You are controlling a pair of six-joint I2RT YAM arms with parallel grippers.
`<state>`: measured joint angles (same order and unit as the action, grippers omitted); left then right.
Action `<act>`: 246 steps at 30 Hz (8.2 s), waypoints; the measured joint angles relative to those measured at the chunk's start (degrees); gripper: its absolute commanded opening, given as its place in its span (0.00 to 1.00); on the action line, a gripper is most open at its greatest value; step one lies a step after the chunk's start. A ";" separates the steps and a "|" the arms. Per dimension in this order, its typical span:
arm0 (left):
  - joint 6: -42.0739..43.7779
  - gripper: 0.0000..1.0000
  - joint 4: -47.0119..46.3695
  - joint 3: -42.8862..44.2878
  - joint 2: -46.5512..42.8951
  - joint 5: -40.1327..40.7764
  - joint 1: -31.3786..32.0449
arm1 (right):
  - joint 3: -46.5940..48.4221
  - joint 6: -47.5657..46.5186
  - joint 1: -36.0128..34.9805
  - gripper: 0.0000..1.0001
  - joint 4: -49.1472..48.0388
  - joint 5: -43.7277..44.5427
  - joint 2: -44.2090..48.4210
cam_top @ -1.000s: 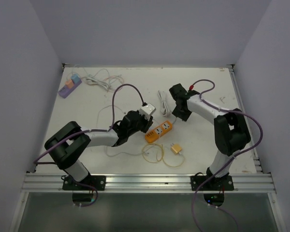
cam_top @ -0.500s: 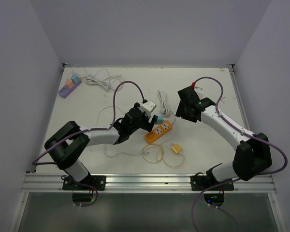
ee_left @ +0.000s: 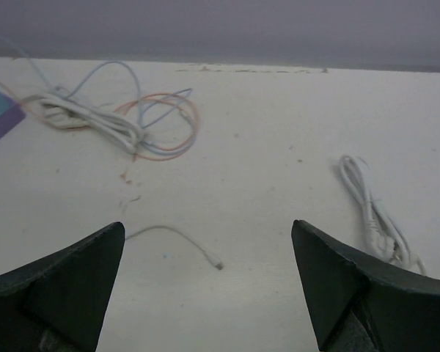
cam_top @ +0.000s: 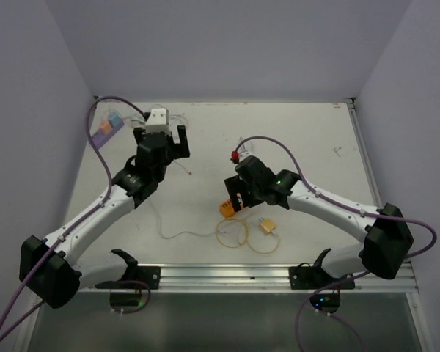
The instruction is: Pull the plug off the socket
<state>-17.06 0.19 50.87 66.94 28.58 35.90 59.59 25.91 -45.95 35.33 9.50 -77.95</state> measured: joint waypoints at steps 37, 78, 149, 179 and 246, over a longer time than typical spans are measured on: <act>0.22 1.00 11.47 -15.10 -19.89 -0.13 -23.41 | 13.18 -13.29 -18.29 0.00 0.44 9.07 -31.34; 0.28 1.00 11.04 -15.10 -17.97 -3.45 -23.41 | 11.41 2.95 41.05 0.50 2.56 2.67 -22.08; 0.28 1.00 11.04 -15.10 -17.33 -4.39 -23.41 | 22.01 -13.92 14.36 0.00 -3.45 9.73 -38.60; 0.11 1.00 12.26 -10.62 -8.13 -7.26 -23.41 | 12.50 -7.41 38.36 0.66 1.20 -5.18 -23.58; 31.82 0.86 -2.25 34.56 57.79 -45.68 -60.28 | 0.79 -13.92 30.93 0.99 -5.75 -35.50 -0.15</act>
<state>14.76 -2.07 85.43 124.73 -17.10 -24.38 60.38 11.99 -15.03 29.58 -26.00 -78.11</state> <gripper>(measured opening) 0.894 0.986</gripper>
